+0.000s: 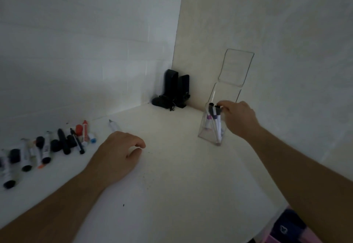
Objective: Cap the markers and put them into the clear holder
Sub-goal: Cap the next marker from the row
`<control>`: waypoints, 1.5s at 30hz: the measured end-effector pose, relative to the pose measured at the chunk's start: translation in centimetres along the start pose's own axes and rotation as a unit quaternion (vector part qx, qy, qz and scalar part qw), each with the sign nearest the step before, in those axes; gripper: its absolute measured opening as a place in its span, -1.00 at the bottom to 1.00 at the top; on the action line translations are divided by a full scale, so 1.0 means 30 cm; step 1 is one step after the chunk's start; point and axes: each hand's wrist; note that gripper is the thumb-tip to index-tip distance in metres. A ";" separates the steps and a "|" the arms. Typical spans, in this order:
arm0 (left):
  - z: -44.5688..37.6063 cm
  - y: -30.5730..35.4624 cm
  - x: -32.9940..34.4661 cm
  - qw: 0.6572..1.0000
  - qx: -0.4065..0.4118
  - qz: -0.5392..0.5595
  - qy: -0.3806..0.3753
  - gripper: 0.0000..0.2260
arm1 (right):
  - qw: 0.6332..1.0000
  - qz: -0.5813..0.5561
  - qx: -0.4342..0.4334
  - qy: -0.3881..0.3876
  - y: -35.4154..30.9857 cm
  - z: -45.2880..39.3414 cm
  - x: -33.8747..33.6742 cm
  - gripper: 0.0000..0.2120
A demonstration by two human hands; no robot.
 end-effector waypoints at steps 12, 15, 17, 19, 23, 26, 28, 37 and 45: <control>-0.018 -0.064 -0.131 0.954 -0.208 -0.048 0.210 -0.57 | 0.958 -0.244 -0.148 -0.006 -0.514 0.119 0.163 -0.58; -0.007 -0.129 -0.205 0.930 -0.240 -0.157 0.232 -0.69 | 0.947 -0.238 -0.172 -0.133 -0.706 0.152 0.263 -0.54; -0.004 -0.156 -0.226 0.926 -0.253 -0.199 0.200 -0.78 | 0.940 -0.208 -0.192 -0.192 -0.803 0.148 0.328 -0.53; -0.001 -0.166 -0.222 0.924 -0.262 -0.235 0.150 -0.76 | 0.941 -0.132 -0.223 -0.217 -0.860 0.135 0.385 -0.42; 0.004 -0.168 -0.192 0.919 -0.265 -0.286 0.063 -0.67 | 0.949 -0.071 -0.253 -0.172 -0.846 0.117 0.408 -0.59; 0.000 -0.165 -0.183 0.914 -0.269 -0.303 0.033 -0.66 | 0.958 -0.044 -0.248 -0.137 -0.777 0.120 0.352 -0.65; 0.001 -0.169 -0.177 0.913 -0.264 -0.310 0.011 -0.65 | 0.964 -0.058 -0.225 -0.130 -0.711 0.145 0.339 -0.69; -0.031 -0.150 -0.142 0.910 -0.209 -0.358 -0.025 -0.75 | 0.951 -0.234 -0.110 -0.171 -0.606 0.153 0.314 -0.87; -0.033 -0.127 -0.105 0.949 -0.138 -0.282 -0.003 -0.87 | 0.939 -0.286 -0.089 -0.169 -0.586 0.151 0.318 -0.83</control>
Point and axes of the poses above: each hand's wrist, its own z-axis away from the middle knuckle, its own x-axis out of the palm, y = z × x, and after that the axes turned 1 degree about x, right-handed
